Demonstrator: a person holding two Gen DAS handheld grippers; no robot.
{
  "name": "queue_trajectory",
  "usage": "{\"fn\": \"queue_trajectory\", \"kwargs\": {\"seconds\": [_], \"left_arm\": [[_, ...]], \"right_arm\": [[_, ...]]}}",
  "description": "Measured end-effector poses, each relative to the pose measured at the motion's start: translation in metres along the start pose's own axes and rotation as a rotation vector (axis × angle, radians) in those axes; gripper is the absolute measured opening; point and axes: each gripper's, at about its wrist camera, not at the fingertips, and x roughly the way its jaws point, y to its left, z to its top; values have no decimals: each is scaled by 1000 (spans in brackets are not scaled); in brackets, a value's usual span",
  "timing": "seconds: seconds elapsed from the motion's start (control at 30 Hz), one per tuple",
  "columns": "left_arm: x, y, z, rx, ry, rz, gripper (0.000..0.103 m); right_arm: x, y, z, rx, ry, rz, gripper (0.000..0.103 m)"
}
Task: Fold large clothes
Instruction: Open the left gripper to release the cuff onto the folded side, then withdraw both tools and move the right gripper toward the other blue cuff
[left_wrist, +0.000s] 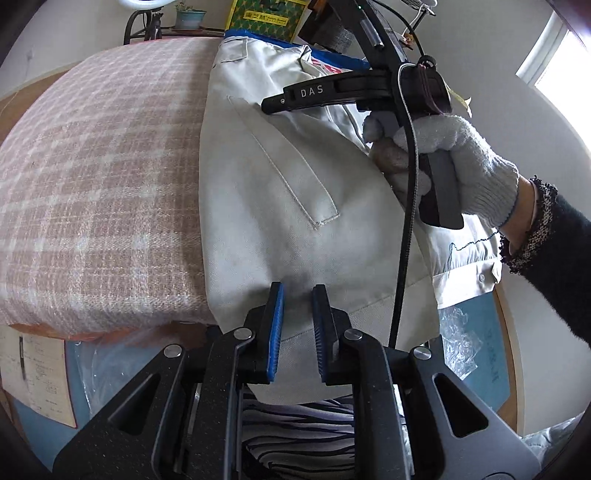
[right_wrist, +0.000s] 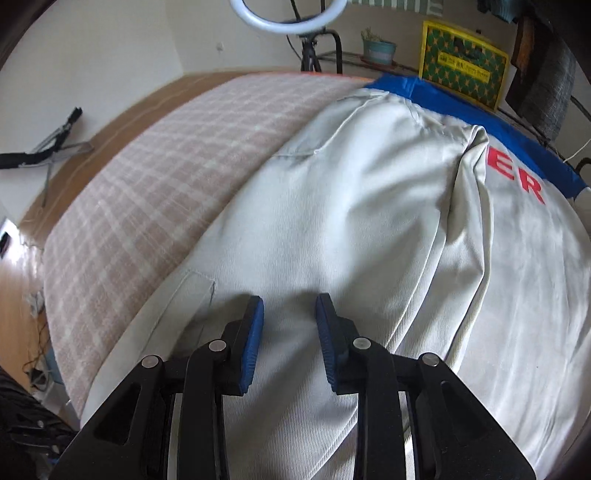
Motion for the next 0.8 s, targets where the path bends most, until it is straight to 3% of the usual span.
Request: {"fn": "queue_trajectory", "kwargs": {"seconds": [0.13, 0.43, 0.67, 0.8], "left_arm": [[-14, -2, -3, -4, -10, 45, 14], [-86, -6, -7, 9, -117, 112, 14], [-140, -19, 7, 60, -237, 135, 14], [-161, -27, 17, 110, -276, 156, 14]], "right_arm": [[-12, 1, -1, 17, 12, -16, 26], [-84, 26, -39, 101, -56, 99, 26], [-77, 57, -95, 105, 36, 14, 26], [-72, 63, -99, 117, 55, -44, 26]]}}
